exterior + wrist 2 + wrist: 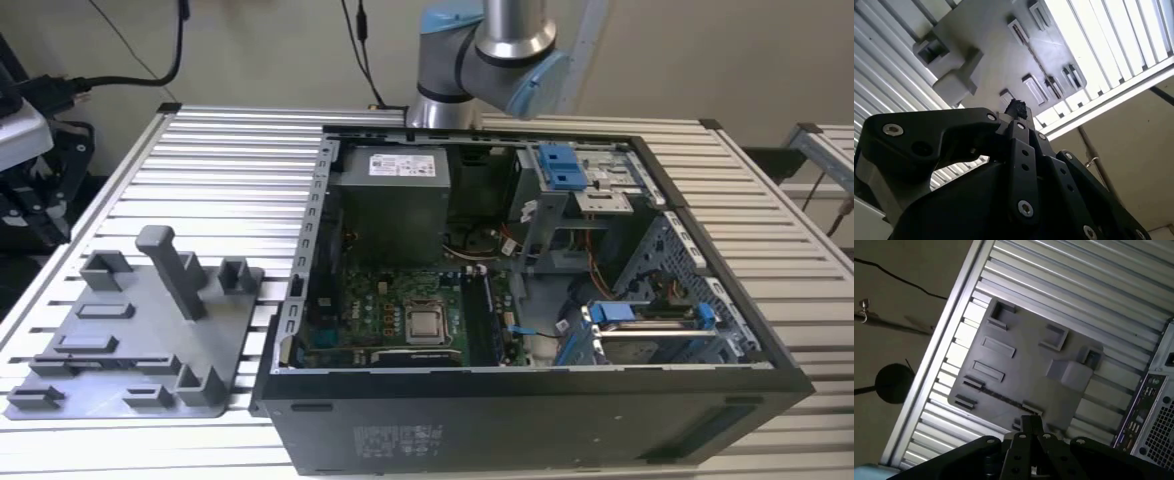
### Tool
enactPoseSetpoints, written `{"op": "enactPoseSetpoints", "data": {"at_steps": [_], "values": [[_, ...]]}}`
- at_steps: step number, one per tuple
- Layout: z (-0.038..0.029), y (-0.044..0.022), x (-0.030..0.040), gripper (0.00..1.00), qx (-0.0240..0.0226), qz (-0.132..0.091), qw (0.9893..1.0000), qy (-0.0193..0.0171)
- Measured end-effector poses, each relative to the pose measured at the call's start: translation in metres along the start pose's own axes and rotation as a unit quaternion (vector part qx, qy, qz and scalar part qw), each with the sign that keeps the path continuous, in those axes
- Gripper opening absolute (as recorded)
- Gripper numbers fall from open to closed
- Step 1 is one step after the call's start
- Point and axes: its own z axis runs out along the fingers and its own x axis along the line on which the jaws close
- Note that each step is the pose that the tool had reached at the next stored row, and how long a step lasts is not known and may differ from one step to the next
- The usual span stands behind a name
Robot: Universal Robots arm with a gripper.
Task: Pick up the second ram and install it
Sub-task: 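Pick up the second ram and move it above second insertion slot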
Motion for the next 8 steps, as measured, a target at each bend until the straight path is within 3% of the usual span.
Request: {"op": "enactPoseSetpoints", "data": {"at_steps": [4, 8], "values": [[0.0000, 0.0000, 0.0000, 0.11, -0.0004, -0.028, 0.9996, 0.0012], [0.0000, 0.0000, 0.0000, 0.11, -0.0009, -0.059, 0.9982, 0.0026]]}}
